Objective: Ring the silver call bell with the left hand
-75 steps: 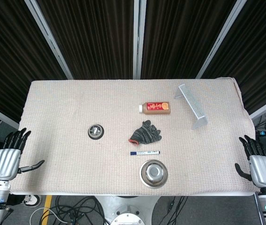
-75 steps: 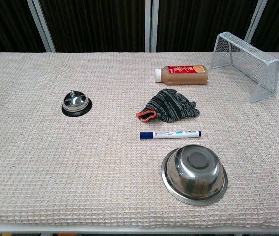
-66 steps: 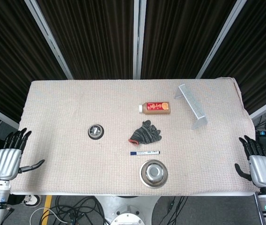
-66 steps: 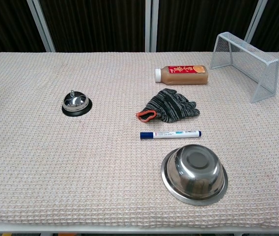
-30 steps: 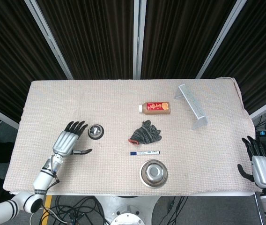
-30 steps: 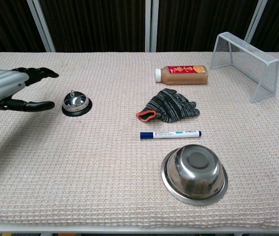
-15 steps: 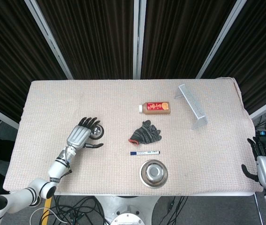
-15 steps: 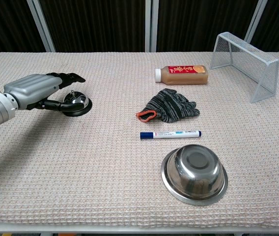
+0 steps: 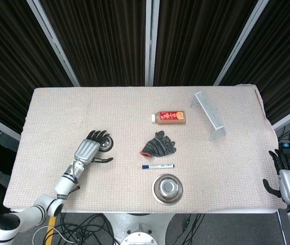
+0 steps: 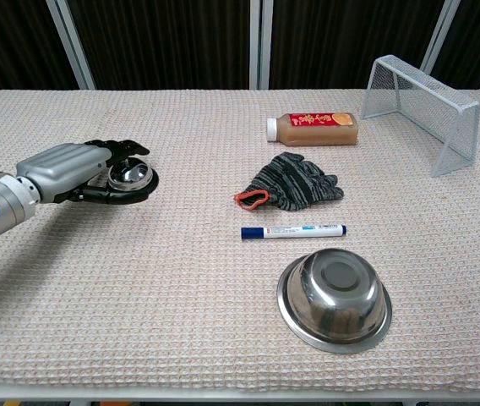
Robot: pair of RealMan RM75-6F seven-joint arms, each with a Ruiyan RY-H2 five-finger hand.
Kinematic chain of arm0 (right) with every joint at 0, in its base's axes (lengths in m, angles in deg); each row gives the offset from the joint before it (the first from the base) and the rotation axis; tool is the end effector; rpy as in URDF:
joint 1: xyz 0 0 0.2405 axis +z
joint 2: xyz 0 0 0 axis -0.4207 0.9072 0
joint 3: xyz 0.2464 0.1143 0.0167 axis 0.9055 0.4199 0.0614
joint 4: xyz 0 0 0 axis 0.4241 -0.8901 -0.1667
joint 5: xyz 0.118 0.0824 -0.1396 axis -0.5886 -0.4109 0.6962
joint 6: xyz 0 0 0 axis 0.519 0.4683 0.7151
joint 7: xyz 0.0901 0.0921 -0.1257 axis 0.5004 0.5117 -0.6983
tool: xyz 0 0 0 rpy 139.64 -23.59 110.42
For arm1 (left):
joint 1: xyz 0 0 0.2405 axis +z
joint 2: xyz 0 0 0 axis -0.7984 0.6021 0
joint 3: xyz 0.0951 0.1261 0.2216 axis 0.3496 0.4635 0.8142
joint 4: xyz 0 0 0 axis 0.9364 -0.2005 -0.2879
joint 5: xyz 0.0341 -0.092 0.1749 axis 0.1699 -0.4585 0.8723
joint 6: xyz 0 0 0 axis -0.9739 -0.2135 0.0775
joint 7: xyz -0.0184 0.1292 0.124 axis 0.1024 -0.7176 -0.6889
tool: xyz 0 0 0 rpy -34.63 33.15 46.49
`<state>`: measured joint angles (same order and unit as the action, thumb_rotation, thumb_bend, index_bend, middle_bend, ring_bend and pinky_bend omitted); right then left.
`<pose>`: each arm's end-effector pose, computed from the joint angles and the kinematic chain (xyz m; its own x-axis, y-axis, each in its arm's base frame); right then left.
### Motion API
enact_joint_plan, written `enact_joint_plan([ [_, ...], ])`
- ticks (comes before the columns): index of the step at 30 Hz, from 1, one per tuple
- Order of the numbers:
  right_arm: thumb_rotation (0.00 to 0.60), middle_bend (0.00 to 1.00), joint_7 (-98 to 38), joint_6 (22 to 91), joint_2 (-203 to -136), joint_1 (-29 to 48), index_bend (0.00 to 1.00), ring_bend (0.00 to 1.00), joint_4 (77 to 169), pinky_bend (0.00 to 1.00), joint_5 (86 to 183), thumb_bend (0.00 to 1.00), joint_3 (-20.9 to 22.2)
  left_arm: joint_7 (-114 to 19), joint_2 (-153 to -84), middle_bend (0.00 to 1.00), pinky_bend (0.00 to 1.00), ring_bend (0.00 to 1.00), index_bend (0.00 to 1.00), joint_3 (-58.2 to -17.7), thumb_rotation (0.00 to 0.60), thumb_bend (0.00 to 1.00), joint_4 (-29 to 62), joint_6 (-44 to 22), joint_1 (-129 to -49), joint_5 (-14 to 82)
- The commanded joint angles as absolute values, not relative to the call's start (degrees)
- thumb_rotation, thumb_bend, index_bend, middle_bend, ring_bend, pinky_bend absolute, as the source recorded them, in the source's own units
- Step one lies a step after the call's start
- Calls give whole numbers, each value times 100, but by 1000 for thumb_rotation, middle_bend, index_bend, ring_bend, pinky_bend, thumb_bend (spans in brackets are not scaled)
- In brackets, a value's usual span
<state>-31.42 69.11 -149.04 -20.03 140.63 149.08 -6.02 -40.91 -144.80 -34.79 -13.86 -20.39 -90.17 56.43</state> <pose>-0.3569 -0.2169 0.1736 0.3880 -0.1292 0.9126 -0.9043 0.1381 0.4040 -0.2371 0.3840 -0.0961 0.4722 0.2615 0.8418 0.8579 -0.3558 -0.3707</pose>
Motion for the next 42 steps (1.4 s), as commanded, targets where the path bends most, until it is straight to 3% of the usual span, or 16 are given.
enact_joint_plan([
  [1,600,0,-3148,6907,-14903,-2001,0,0,14068,0,14905,254,-601,-3981,-14524,0,0,0,0,-3407,47,0,-1483,-2127,-9022,5658],
  [5,600,0,-3152,6906,-14903,-2001,0,0,14074,0,14912,257,-603,-3946,-14488,0,0,0,0,-3380,49,0,-1448,-2196,-9043,5652],
  [9,600,0,-3133,6901,-14902,-2003,0,0,14054,0,14894,257,-594,-3830,-14562,0,0,0,0,-3486,48,0,-1493,-1679,-8999,5719],
  [14,600,0,-3111,6870,-14918,-1998,0,0,14027,0,14887,262,-599,-3674,-14646,0,0,0,0,-3447,48,0,-1670,-1494,-8988,5802],
  [22,600,0,-3096,6859,-14917,-1994,0,0,14007,0,14870,260,-588,-3673,-14660,0,0,0,0,-3213,49,0,-1753,-2180,-8957,5704],
  [32,600,0,-3069,6864,-14910,-1997,0,0,14006,0,14871,259,-578,-3561,-14724,0,0,0,0,-3444,50,0,-1798,-1486,-9042,5804],
  [42,600,0,-3101,6846,-14917,-1988,0,0,14011,0,14861,260,-578,-3516,-14743,0,0,0,0,-3243,51,0,-1925,-1943,-8897,5699],
])
